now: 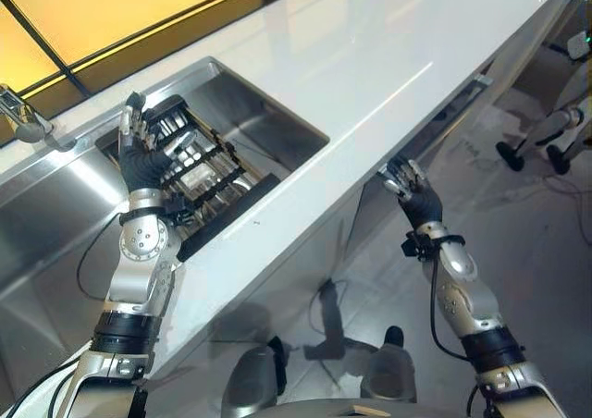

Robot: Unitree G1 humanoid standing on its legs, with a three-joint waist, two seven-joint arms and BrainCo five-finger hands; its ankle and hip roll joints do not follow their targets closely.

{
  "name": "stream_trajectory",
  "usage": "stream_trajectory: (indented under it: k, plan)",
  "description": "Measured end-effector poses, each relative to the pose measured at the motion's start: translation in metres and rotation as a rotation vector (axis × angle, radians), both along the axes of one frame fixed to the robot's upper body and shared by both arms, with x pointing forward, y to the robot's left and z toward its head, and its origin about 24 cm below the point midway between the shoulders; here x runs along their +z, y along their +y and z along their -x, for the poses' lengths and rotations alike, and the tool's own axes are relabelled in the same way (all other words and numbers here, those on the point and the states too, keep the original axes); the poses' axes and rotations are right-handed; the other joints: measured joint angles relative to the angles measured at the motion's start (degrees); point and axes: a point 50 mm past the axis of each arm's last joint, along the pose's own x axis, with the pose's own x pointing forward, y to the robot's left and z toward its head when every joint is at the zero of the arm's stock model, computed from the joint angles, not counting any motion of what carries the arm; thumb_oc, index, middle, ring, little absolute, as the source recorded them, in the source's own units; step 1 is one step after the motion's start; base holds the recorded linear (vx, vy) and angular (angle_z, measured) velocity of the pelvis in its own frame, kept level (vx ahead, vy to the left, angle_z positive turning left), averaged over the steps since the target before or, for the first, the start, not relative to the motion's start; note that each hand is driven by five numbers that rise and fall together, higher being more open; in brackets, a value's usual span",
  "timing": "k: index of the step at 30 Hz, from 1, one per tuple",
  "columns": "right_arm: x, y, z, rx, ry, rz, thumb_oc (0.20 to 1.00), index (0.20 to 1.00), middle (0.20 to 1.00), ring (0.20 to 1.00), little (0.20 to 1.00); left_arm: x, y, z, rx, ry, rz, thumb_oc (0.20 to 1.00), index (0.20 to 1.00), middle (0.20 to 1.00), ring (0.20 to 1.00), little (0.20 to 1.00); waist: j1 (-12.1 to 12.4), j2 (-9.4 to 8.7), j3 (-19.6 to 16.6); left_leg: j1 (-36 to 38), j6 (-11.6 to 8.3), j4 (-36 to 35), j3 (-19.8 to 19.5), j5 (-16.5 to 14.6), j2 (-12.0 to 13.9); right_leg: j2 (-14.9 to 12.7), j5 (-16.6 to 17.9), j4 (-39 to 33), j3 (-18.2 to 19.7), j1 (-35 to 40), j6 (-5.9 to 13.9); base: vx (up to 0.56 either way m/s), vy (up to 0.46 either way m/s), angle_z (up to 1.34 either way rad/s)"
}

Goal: Pick up plates and place into dishwasher.

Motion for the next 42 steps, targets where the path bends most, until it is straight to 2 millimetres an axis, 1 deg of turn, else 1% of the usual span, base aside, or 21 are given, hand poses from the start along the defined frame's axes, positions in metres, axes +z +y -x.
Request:
stream_trajectory:
  k: [5, 6, 10, 11, 14, 17, 20, 22, 24, 26, 27, 30, 31, 32, 33, 34, 36, 37, 38, 40, 42]
  plan:
    - [-0.017, -0.003, 0.014, -0.084, 0.069, -0.012, 1.0, 1.0, 1.0, 1.0, 1.0, -0.009, 0.011, 0.009, 0.034, 0.028, 0.003, 1.0, 1.0, 1.0, 1.0, 1.0, -0.9, -2.2, -2.8, 0.6, 0.09, -0.1, 1.6, -0.6, 0.0, 0.5, 0.4, -2.7, 1.8, 0.5, -0.8, -0.05, 0.079, -0.19]
    - [-0.02, -0.005, 0.016, -0.106, 0.086, -0.021, 1.0, 1.0, 1.0, 1.0, 1.0, -0.01, 0.014, 0.011, 0.047, 0.033, 0.006, 1.0, 1.0, 1.0, 1.0, 1.0, -1.8, -2.66, -3.1, 1.0, 0.19, 0.0, 1.8, -0.6, -0.1, 0.7, 0.7, -3.5, 2.2, 0.6, -1.12, -0.05, 0.094, -0.13]
    - [-0.031, -0.017, 0.027, -0.182, 0.134, 0.019, 1.0, 1.0, 1.0, 1.0, 1.0, -0.012, 0.018, 0.013, 0.062, 0.039, 0.011, 1.0, 1.0, 1.0, 1.0, 1.0, -2.1, -3.73, -4.4, 1.2, 0.61, 0.2, 2.7, -1.2, -0.1, 1.3, 1.1, -5.6, 3.6, 1.4, -1.72, -0.03, 0.119, -0.13]
    - [-0.028, -0.017, 0.028, -0.185, 0.118, 0.031, 1.0, 1.0, 1.0, 1.0, 1.0, -0.012, 0.018, 0.013, 0.063, 0.038, 0.012, 1.0, 1.0, 1.0, 1.0, 1.0, -2.3, -3.92, -4.9, 1.2, 0.8, 0.2, 3.0, -1.3, -0.2, 1.3, 2.0, -6.0, 4.0, 1.4, -2.52, -0.01, 0.13, -0.1]
    - [-0.006, -0.014, 0.027, -0.175, 0.017, 0.067, 1.0, 1.0, 1.0, 1.0, 1.0, -0.013, 0.017, 0.013, 0.063, 0.039, 0.026, 1.0, 1.0, 1.0, 1.0, 1.0, -2.4, -4.36, -5.6, 1.3, 0.75, 0.2, 3.1, -1.6, -0.3, 1.3, 2.9, -6.5, 4.8, 1.8, -1.9, 0.01, 0.116, -0.07]
    - [0.017, -0.015, 0.023, -0.161, -0.099, 0.115, 1.0, 1.0, 1.0, 1.0, 1.0, -0.017, 0.014, 0.013, 0.052, 0.048, 0.056, 1.0, 1.0, 1.0, 1.0, 1.0, -2.3, -4.33, -6.6, 1.2, 0.68, 0.2, 2.8, -1.7, 0.1, 1.9, 2.0, -6.9, 5.0, 2.6, -1.3, 0.01, 0.111, 0.14]
    - [0.033, -0.019, 0.023, -0.145, -0.175, 0.169, 1.0, 1.0, 1.0, 1.0, 1.0, -0.023, 0.001, 0.01, 0.015, 0.065, 0.085, 1.0, 1.0, 1.0, 1.0, 1.0, -2.5, -4.0, -8.1, 0.8, 0.85, -0.1, 0.5, -1.5, 0.5, 3.5, -1.0, -7.2, 6.7, 5.0, 1.11, 0.04, 0.08, 0.66]
    - [0.037, -0.023, 0.023, -0.142, -0.196, 0.193, 1.0, 1.0, 1.0, 1.0, 1.0, -0.029, -0.01, 0.008, -0.025, 0.089, 0.105, 1.0, 1.0, 1.0, 1.0, 1.0, -2.5, -4.07, -9.4, 0.7, 1.62, -1.4, -0.9, -1.0, 0.7, 5.1, -3.6, -7.4, 8.4, 7.0, 1.14, 0.05, 0.045, 0.93]
    - [0.041, -0.027, 0.024, -0.136, -0.217, 0.221, 1.0, 1.0, 1.0, 1.0, 1.0, -0.035, -0.026, 0.006, -0.091, 0.108, 0.104, 1.0, 1.0, 1.0, 1.0, 1.0, -2.6, -4.01, -11.3, -0.2, 1.76, -2.9, -2.3, 0.6, 0.6, 6.2, -5.8, -8.0, 9.2, 8.3, 0.27, 0.02, 0.014, 1.11]
    - [0.046, -0.03, 0.023, -0.136, -0.235, 0.24, 1.0, 1.0, 1.0, 1.0, 1.0, -0.034, -0.039, 0.003, -0.133, 0.103, 0.101, 1.0, 1.0, 1.0, 1.0, 1.0, -1.8, -3.73, -12.3, -1.4, 0.55, -3.3, -3.8, 1.4, 0.4, 6.5, -7.5, -8.2, 9.3, 9.4, 0.03, 0.03, -0.008, 0.87]
    - [0.046, -0.03, 0.023, -0.134, -0.236, 0.241, 1.0, 1.0, 1.0, 1.0, 1.0, -0.033, -0.043, 0.002, -0.142, 0.094, 0.104, 1.0, 1.0, 1.0, 1.0, 1.0, -1.3, -3.73, -12.8, -1.9, 0.69, -3.7, -4.7, 1.6, -0.1, 6.5, -8.2, -8.0, 9.3, 9.4, -0.46, 0.05, -0.019, 0.77]
    - [0.049, -0.029, 0.021, -0.131, -0.248, 0.237, 1.0, 1.0, 1.0, 1.0, 1.0, -0.032, -0.049, 0.002, -0.147, 0.085, 0.136, 1.0, 1.0, 1.0, 1.0, 1.0, -1.4, -3.48, -12.9, -1.3, 1.4, -5.9, -6.9, 2.7, -0.4, 6.8, -8.6, -3.5, 9.6, 9.9, -1.25, 0.05, -0.069, 0.8]
    - [0.049, -0.028, 0.021, -0.129, -0.247, 0.236, 1.0, 1.0, 1.0, 1.0, 1.0, -0.034, -0.051, 0.002, -0.15, 0.087, 0.141, 1.0, 1.0, 1.0, 1.0, 1.0, -1.4, -3.27, -12.7, 0.2, 1.26, -7.7, -8.3, 3.7, -0.4, 7.1, -8.6, -0.4, 9.7, 9.3, -1.24, 0.03, -0.111, 0.71]
    - [0.048, -0.027, 0.021, -0.124, -0.244, 0.232, 1.0, 1.0, 1.0, 1.0, 1.0, -0.035, -0.053, 0.002, -0.151, 0.091, 0.149, 1.0, 1.0, 1.0, 1.0, 1.0, -1.7, -3.09, -12.4, 2.9, 0.77, -10.9, -10.0, 5.8, 0.0, 7.3, -8.6, 6.3, 10.0, 6.7, -1.4, 0.02, -0.114, 0.68]
    - [0.047, -0.025, 0.021, -0.117, -0.242, 0.224, 1.0, 1.0, 1.0, 1.0, 1.0, -0.036, -0.054, 0.002, -0.15, 0.095, 0.156, 1.0, 1.0, 1.0, 1.0, 1.0, -1.5, -2.44, -12.3, 3.8, 0.42, -13.3, -11.3, 6.8, 0.6, 8.1, -10.1, 5.7, 10.8, 6.4, -1.84, 0.03, -0.12, 0.63]
    - [0.048, -0.022, 0.02, -0.105, -0.247, 0.222, 1.0, 1.0, 1.0, 1.0, 1.0, -0.033, -0.054, 0.002, -0.146, 0.085, 0.155, 1.0, 1.0, 1.0, 1.0, 1.0, -1.2, -2.87, -12.7, 4.1, 0.14, -14.7, -12.3, 7.1, 0.7, 9.4, -10.4, -1.7, 12.4, 7.0, -2.08, 0.03, -0.128, 0.56]
    - [0.054, -0.016, 0.016, -0.085, -0.268, 0.21, 1.0, 1.0, 1.0, 1.0, 1.0, -0.024, -0.052, -0.001, -0.147, 0.062, 0.126, 1.0, 1.0, 1.0, 1.0, 1.0, 0.0, -4.59, -13.4, 2.7, -0.73, -15.5, -13.7, 7.7, -0.4, 11.5, -8.4, -11.3, 12.9, 7.7, -3.48, -0.01, -0.134, 0.75]
    - [0.053, -0.016, 0.015, -0.088, -0.266, 0.199, 1.0, 1.0, 1.0, 1.0, 1.0, -0.022, -0.054, -0.002, -0.152, 0.062, 0.123, 1.0, 1.0, 1.0, 1.0, 1.0, -1.3, -4.54, -13.3, 2.5, -0.34, -15.7, -13.6, 8.1, -0.3, 11.7, -6.4, -11.4, 13.2, 9.7, -2.67, -0.02, -0.131, 1.22]
    - [0.052, -0.016, 0.014, -0.091, -0.255, 0.19, 1.0, 1.0, 1.0, 1.0, 1.0, -0.024, -0.056, -0.002, -0.157, 0.071, 0.131, 1.0, 1.0, 1.0, 1.0, 1.0, -1.1, -3.84, -13.3, 3.4, 0.11, -16.2, -12.0, 8.5, 0.4, 12.0, -7.1, -11.5, 11.4, 10.7, -2.99, 0.02, -0.142, 1.04]
    - [0.052, -0.014, 0.012, -0.079, -0.246, 0.186, 1.0, 1.0, 1.0, 1.0, 1.0, -0.03, -0.055, 0.002, -0.15, 0.089, 0.141, 1.0, 1.0, 1.0, 1.0, 1.0, 1.2, -2.01, -13.2, 4.1, -0.16, -16.9, -11.3, 8.7, 1.6, 12.9, -7.4, -11.6, 10.4, 11.4, -3.0, 0.01, -0.138, 0.31]
    - [0.054, -0.012, 0.01, -0.068, -0.246, 0.188, 1.0, 1.0, 1.0, 1.0, 1.0, -0.03, -0.054, 0.006, -0.148, 0.091, 0.143, 1.0, 1.0, 1.0, 1.0, 1.0, 1.9, -1.2, -13.4, 4.3, -1.65, -18.0, -11.7, 9.7, 2.0, 13.4, -7.5, -12.2, 9.1, 12.2, -3.24, 0.02, -0.15, 0.27]
